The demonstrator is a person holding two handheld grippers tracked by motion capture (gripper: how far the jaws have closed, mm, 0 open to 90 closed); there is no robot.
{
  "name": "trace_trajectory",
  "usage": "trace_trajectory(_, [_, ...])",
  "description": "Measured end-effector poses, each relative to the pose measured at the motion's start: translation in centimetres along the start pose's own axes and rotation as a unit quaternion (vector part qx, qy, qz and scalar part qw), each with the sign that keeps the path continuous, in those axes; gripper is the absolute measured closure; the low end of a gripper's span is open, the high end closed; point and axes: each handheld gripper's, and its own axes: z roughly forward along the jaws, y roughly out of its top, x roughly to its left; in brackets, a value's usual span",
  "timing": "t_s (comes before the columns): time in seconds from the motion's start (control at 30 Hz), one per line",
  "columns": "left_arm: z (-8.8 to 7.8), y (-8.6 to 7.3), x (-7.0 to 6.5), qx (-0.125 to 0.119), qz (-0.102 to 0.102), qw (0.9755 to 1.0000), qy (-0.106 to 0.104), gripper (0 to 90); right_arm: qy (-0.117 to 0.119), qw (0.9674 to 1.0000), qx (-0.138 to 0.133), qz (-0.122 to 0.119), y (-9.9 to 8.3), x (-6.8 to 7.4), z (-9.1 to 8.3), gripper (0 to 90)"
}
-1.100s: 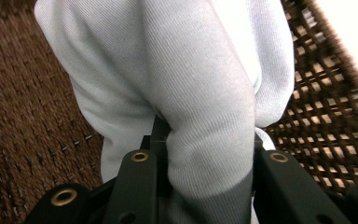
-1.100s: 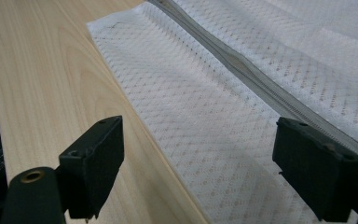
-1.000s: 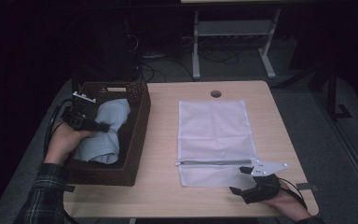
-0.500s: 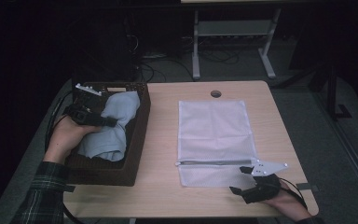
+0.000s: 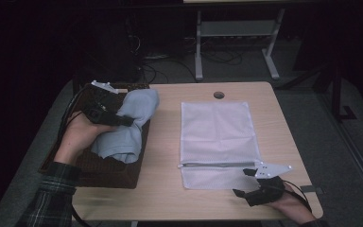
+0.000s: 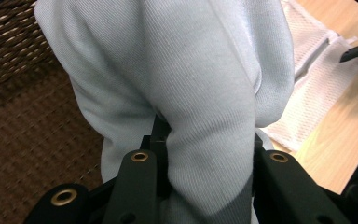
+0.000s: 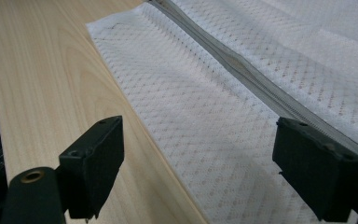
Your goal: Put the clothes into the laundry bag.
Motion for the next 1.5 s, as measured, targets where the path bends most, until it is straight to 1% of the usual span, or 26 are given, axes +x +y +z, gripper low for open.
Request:
trace_trajectory(0.03, [0.1,0.1,-0.3,-0.003,0.002,1.0,-0.005,68.9,0.0,1.0,0.0,0.0,0.0,0.0,0.0,16.0])
trace_trajectory(0.1, [0.6,0.5,-1.2,-0.005,0.013,0.9998,-0.017,68.8,0.0,1.0,0.0,0.001,0.0,0.0,0.0,16.0])
trace_trajectory(0.13, [0.8,0.6,-1.5,-0.005,0.014,0.9997,-0.021,68.9,0.0,1.0,0.0,0.002,0.0,0.0,0.0,16.1])
trace_trajectory(0.33, [2.2,1.4,-3.6,-0.005,0.03,0.9988,-0.037,68.9,0.002,1.0,-0.001,0.001,0.0,0.0,0.0,16.1])
trace_trajectory(0.37, [2.2,1.4,-3.6,-0.005,0.03,0.9988,-0.037,68.9,0.002,1.0,-0.002,0.001,0.0,0.0,-0.1,16.0])
trace_trajectory(0.4, [2.6,1.6,-4.2,-0.004,0.037,0.9984,-0.043,68.8,0.001,1.0,-0.002,0.001,0.0,0.0,-0.1,16.0])
trace_trajectory(0.67, [4.5,1.9,-6.8,-0.002,0.06,0.9965,-0.059,68.9,0.0,1.0,0.0,0.003,0.0,-0.1,-0.2,16.0])
trace_trajectory(0.7, [4.5,1.9,-6.8,-0.002,0.06,0.9965,-0.059,68.9,0.0,1.0,-0.001,0.002,0.0,-0.1,-0.2,16.0])
trace_trajectory(0.73, [4.9,1.9,-7.4,-0.001,0.067,0.996,-0.059,68.9,0.0,1.0,-0.002,0.002,0.0,-0.1,-0.2,16.1])
trace_trajectory(0.77, [4.9,1.9,-7.4,-0.001,0.067,0.996,-0.059,68.9,0.0,1.0,-0.001,0.003,0.0,0.0,-0.2,16.1])
trace_trajectory(0.8, [5.2,1.8,-7.7,-0.001,0.068,0.9959,-0.061,68.9,0.0,1.0,-0.001,0.003,0.0,0.0,-0.2,16.1])
trace_trajectory(0.83, [5.5,1.6,-8.2,0.001,0.073,0.9953,-0.062,68.9,-0.002,1.0,-0.001,0.004,0.1,-0.1,-0.2,16.1])
trace_trajectory(0.87, [5.5,1.6,-8.2,0.001,0.073,0.9953,-0.062,68.9,-0.002,1.0,-0.001,0.004,0.1,-0.1,-0.2,16.1])
trace_trajectory(0.97, [6.1,1.2,-8.9,0.001,0.079,0.9946,-0.067,68.9,-0.002,1.0,-0.003,0.009,0.1,-0.2,-0.3,16.3])
trace_trajectory(1.0, [6.4,0.9,-9.3,-0.001,0.082,0.9941,-0.071,68.9,-0.002,0.9999,-0.002,0.015,0.2,-0.2,-0.4,16.3])
trace_trajectory(1.03, [6.4,0.9,-9.3,-0.001,0.082,0.9941,-0.071,68.9,0.001,0.9998,-0.001,0.019,0.2,-0.3,-0.4,16.2])
trace_trajectory(1.07, [6.6,0.8,-9.5,0.0,0.084,0.9939,-0.072,68.9,0.001,0.9998,-0.001,0.019,0.2,-0.3,-0.4,16.2])
trace_trajectory(1.1, [7.0,0.5,-9.8,0.002,0.087,0.994,-0.067,68.9,0.005,0.9999,-0.001,0.012,0.3,-0.2,-0.5,14.7])
trace_trajectory(1.2, [7.6,-0.1,-10.2,0.005,0.087,0.9941,-0.066,68.9,0.005,1.0,0.003,-0.001,0.5,0.0,-0.5,13.8])
trace_trajectory(1.27, [7.9,-0.4,-10.3,0.005,0.086,0.9941,-0.066,68.9,0.013,0.9999,0.005,0.003,0.6,-0.1,-0.5,13.8])
trace_trajectory(1.3, [8.3,-0.8,-10.5,0.007,0.084,0.9941,-0.068,68.9,0.014,0.9999,0.004,0.006,0.7,-0.1,-0.5,13.8])
trace_trajectory(1.33, [8.3,-0.8,-10.5,0.007,0.084,0.9941,-0.068,68.9,0.014,0.9999,0.004,0.006,0.7,-0.1,-0.5,13.8])
trace_trajectory(1.4, [8.7,-1.4,-10.8,0.007,0.079,0.9946,-0.067,68.9,0.018,0.9997,0.004,0.016,1.0,-0.3,-0.6,14.0])
trace_trajectory(1.43, [9.1,-1.9,-10.9,0.008,0.078,0.9945,-0.07,68.9,0.022,0.9996,0.0,0.016,1.5,-0.5,-0.6,13.9])
trace_trajectory(1.47, [9.1,-1.9,-10.9,0.008,0.078,0.9945,-0.07,68.9,0.022,0.9996,0.0,0.016,1.5,-0.5,-0.6,13.9])
trace_trajectory(1.5, [9.4,-2.3,-11.0,0.008,0.075,0.9946,-0.071,68.9,0.024,0.9996,0.001,0.016,1.7,-0.5,-0.6,14.0])
